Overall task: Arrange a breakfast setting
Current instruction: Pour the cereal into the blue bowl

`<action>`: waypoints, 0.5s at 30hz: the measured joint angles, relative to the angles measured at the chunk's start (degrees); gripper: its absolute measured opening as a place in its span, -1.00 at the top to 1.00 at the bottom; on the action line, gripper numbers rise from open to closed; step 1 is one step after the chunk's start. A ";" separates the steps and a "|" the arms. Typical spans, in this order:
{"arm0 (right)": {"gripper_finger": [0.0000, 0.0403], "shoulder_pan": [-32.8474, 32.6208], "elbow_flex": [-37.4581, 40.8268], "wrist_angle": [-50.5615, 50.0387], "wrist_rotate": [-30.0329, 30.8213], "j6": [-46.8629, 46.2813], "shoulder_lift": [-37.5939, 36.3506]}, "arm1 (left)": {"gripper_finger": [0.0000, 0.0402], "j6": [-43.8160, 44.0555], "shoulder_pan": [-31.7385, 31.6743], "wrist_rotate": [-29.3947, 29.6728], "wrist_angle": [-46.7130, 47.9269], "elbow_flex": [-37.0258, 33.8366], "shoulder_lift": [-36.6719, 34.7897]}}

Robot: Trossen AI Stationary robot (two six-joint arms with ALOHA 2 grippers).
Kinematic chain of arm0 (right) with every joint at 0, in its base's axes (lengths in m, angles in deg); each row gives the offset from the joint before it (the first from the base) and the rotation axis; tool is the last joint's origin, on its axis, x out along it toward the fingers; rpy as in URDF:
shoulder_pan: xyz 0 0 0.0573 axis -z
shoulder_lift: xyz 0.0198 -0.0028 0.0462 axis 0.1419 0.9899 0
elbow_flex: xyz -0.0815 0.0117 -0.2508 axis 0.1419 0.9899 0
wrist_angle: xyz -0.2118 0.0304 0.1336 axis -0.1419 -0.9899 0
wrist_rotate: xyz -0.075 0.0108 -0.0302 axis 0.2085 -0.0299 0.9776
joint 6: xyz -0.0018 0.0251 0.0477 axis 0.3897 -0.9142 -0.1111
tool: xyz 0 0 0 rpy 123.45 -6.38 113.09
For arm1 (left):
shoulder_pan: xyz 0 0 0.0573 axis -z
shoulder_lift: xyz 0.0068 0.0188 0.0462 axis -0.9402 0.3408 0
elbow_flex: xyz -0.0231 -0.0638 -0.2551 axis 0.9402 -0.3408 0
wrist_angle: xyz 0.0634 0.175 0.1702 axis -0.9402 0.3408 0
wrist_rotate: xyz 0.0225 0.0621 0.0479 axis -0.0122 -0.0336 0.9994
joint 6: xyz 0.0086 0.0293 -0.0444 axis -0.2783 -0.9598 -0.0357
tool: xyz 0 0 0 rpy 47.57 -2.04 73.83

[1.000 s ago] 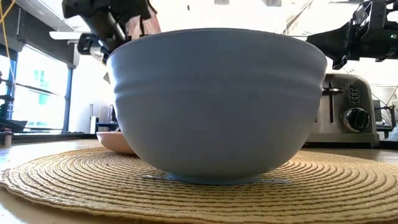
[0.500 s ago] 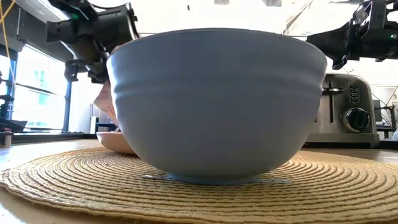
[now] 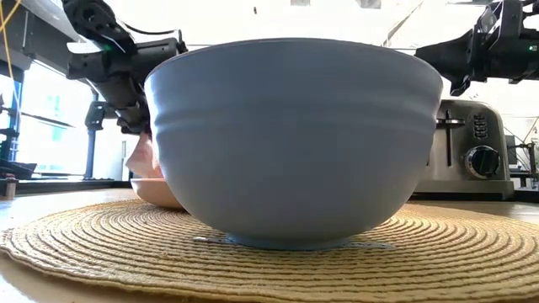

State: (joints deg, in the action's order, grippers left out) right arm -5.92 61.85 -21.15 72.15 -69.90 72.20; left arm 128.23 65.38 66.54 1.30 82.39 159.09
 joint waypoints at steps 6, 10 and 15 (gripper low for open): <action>0.74 0.00 0.00 -0.02 0.09 -1.26 0.00 | 1.00 3.04 -2.34 -2.98 -1.48 0.11 2.66; 0.74 0.00 0.00 -0.02 0.09 -1.18 0.00 | 0.97 3.35 -2.52 -3.60 -1.67 0.11 2.78; 0.74 0.00 -0.02 -0.06 0.07 -1.14 0.00 | 0.88 1.15 -2.59 -5.40 -1.11 0.07 2.12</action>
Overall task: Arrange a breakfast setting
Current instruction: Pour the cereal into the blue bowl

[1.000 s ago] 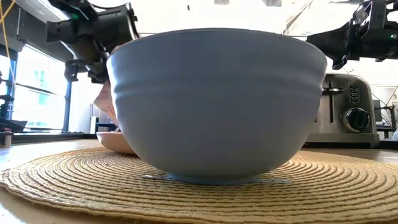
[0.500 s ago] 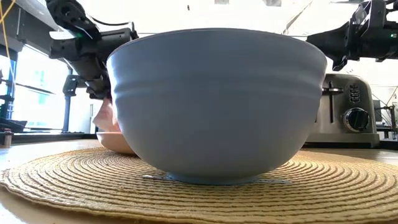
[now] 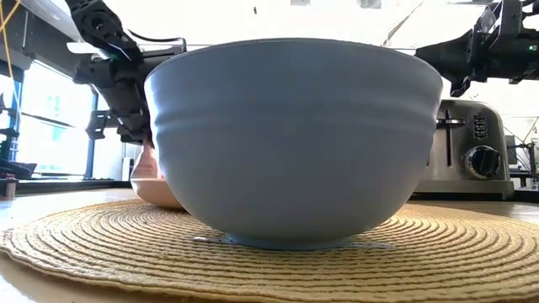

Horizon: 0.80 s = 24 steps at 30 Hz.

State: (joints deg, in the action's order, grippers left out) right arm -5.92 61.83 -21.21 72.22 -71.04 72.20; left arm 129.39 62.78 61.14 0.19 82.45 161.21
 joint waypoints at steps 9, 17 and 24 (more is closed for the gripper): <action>0.74 0.00 0.00 0.00 -0.02 -0.21 0.00 | 0.67 -2.04 -0.26 -5.49 0.46 -0.04 -0.28; 0.74 0.00 0.00 0.00 -0.06 -4.53 -0.01 | 0.49 -3.93 -1.64 -9.86 0.68 -0.05 -0.68; 0.74 0.00 0.00 -0.02 -0.07 -4.90 -0.02 | 0.37 -3.93 -1.83 -10.38 3.69 -0.09 -4.64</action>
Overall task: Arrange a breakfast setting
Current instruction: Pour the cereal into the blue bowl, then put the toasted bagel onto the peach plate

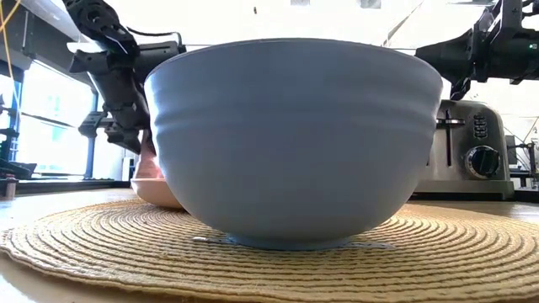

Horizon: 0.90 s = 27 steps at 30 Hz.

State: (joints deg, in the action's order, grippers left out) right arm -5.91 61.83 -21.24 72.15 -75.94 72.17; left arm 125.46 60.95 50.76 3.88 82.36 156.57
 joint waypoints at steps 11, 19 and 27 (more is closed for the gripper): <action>0.74 0.00 0.00 0.00 0.00 0.02 0.00 | 0.31 0.00 0.02 -7.58 4.19 0.00 -4.66; 0.74 0.00 0.00 0.00 0.00 -0.11 0.00 | 0.31 0.00 0.55 -13.99 5.27 0.00 -4.66; 0.74 0.00 0.00 0.00 0.00 -0.05 0.00 | 0.31 0.04 3.06 -18.28 5.29 0.00 -4.66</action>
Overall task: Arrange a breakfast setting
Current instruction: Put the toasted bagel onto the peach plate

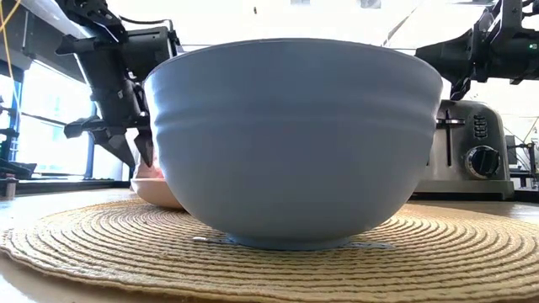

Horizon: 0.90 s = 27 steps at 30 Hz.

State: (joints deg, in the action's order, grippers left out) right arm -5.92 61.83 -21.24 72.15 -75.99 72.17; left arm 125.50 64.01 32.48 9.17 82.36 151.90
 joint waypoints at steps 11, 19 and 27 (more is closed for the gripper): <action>0.74 0.00 0.00 -0.01 0.00 -1.79 0.00 | 0.31 0.00 5.33 -3.28 0.42 0.07 -4.60; 0.74 0.00 0.00 -0.02 0.26 -11.47 0.00 | 0.31 -1.88 11.58 -5.29 -2.89 0.07 -9.73; 0.74 0.00 -0.02 -0.02 1.46 -13.89 0.00 | 0.31 -14.51 16.13 -4.26 -20.92 0.07 -13.07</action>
State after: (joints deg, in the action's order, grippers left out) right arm -5.92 61.81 -21.25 73.62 -89.88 72.17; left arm 111.00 80.13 28.21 -11.75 82.43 138.83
